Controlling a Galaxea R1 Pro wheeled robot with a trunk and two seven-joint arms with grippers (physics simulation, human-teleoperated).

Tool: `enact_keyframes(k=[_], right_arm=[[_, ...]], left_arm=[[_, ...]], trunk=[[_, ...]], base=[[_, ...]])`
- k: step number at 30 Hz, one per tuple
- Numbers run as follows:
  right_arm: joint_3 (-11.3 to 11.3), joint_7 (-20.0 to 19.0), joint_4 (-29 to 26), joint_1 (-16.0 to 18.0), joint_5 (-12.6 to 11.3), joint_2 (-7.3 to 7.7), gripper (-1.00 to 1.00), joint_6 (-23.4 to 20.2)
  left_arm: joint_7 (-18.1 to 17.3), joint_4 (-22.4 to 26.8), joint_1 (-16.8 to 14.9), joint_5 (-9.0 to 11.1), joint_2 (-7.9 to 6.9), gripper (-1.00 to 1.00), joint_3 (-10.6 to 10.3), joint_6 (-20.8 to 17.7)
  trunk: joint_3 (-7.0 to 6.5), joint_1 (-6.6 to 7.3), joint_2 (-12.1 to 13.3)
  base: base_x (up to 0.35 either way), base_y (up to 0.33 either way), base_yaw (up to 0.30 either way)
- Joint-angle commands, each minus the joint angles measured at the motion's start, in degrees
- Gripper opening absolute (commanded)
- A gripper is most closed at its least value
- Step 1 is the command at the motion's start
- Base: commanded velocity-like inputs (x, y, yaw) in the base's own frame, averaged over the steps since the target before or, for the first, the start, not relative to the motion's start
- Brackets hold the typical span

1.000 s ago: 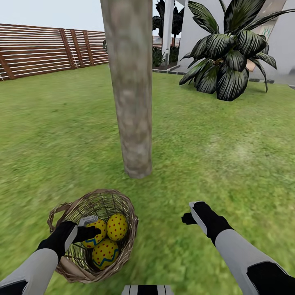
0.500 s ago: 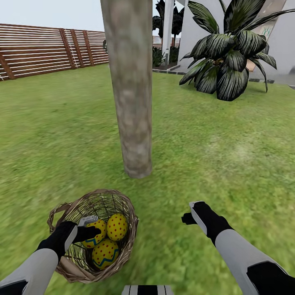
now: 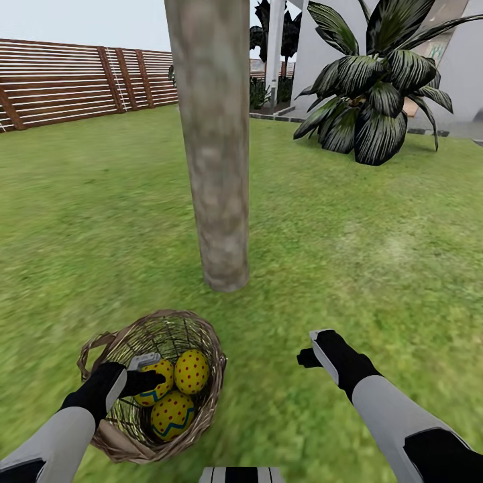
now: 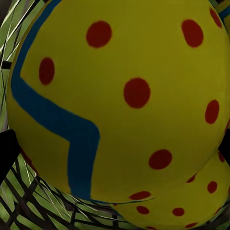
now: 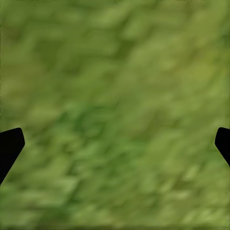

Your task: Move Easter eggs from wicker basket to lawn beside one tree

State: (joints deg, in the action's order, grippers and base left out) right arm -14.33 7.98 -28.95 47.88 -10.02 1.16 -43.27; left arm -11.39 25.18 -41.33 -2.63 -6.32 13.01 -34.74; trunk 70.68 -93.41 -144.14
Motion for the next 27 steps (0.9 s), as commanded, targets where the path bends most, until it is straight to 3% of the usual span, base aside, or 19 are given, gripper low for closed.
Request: enact_keyframes(k=[1,19,27], right_arm=[[-0.44,0.47,-0.11,0.01,-0.62,0.07,1.00,-0.23],[-0.45,0.45,-0.09,0.02,-0.62,0.08,1.00,-0.23],[-0.51,0.45,-0.08,0.02,-0.62,0.07,1.00,-0.19]], left_arm=[[-0.47,-0.75,0.03,0.17,0.08,-1.00,0.44,-0.32],[-0.39,-0.83,0.02,-0.09,1.91,-1.00,0.35,-0.50],[-0.30,-0.84,0.02,-0.09,2.03,-1.00,0.35,-0.59]], trunk=[[0.05,-0.01,0.00],[-3.27,0.38,0.20],[-5.04,0.58,0.30]], base=[[0.000,0.000,0.000],[0.000,0.000,0.000],[0.000,0.000,0.000]])
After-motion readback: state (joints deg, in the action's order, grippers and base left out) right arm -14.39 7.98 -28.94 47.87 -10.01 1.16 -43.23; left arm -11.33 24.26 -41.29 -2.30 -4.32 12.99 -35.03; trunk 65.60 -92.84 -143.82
